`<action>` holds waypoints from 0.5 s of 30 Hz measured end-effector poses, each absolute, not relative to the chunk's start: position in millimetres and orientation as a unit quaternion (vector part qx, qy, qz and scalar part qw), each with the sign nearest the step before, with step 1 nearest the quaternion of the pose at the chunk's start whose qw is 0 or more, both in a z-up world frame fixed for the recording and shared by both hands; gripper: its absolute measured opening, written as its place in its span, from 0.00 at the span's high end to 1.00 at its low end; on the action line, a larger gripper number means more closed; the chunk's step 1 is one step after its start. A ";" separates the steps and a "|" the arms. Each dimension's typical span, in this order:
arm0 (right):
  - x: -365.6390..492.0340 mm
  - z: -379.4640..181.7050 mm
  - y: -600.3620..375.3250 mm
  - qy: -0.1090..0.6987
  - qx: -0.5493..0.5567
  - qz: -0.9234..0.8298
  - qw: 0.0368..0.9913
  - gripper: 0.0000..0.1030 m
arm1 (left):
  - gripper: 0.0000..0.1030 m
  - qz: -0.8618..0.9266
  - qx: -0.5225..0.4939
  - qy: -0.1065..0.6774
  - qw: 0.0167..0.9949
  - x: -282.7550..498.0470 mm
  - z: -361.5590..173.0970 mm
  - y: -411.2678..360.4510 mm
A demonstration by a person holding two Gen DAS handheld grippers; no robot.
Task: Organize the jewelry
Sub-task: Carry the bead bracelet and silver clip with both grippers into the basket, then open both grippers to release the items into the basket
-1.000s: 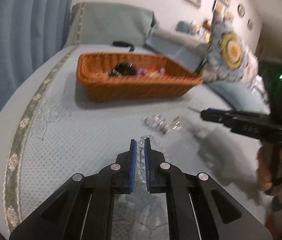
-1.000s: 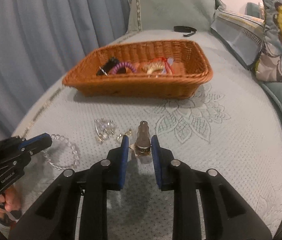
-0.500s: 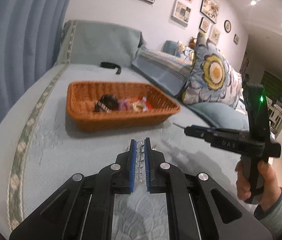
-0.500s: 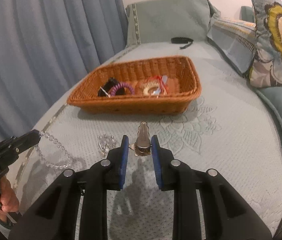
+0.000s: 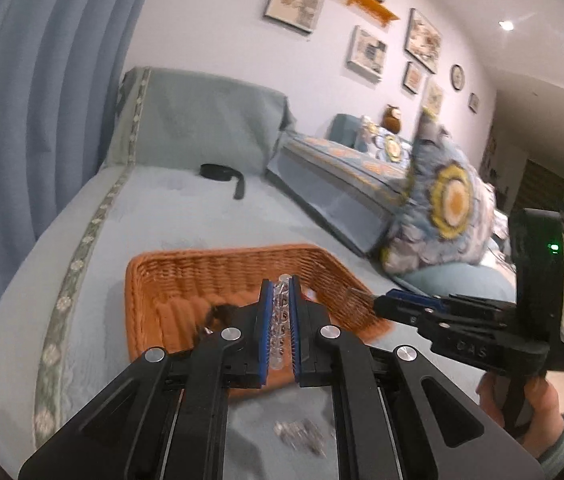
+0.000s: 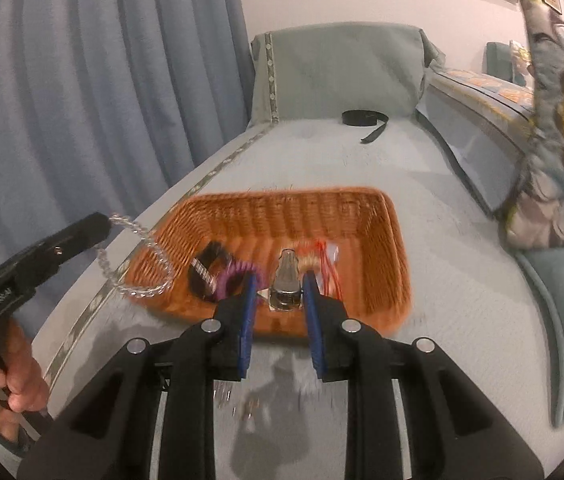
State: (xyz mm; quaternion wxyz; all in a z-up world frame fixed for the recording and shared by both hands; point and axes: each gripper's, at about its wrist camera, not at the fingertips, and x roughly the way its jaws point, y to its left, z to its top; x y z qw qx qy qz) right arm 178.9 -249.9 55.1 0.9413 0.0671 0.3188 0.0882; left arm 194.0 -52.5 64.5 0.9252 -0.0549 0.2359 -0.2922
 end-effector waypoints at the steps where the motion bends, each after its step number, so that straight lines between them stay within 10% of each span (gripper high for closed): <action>1: 190.4 53.3 -250.1 0.324 0.068 0.089 0.939 0.80 | 0.94 -0.285 -0.058 0.243 0.925 207.3 59.4 -54.1; 15: 262.8 0.8 -261.1 0.394 0.113 0.104 0.906 0.80 | 0.94 -0.254 -0.071 0.303 0.916 259.5 2.1 -52.0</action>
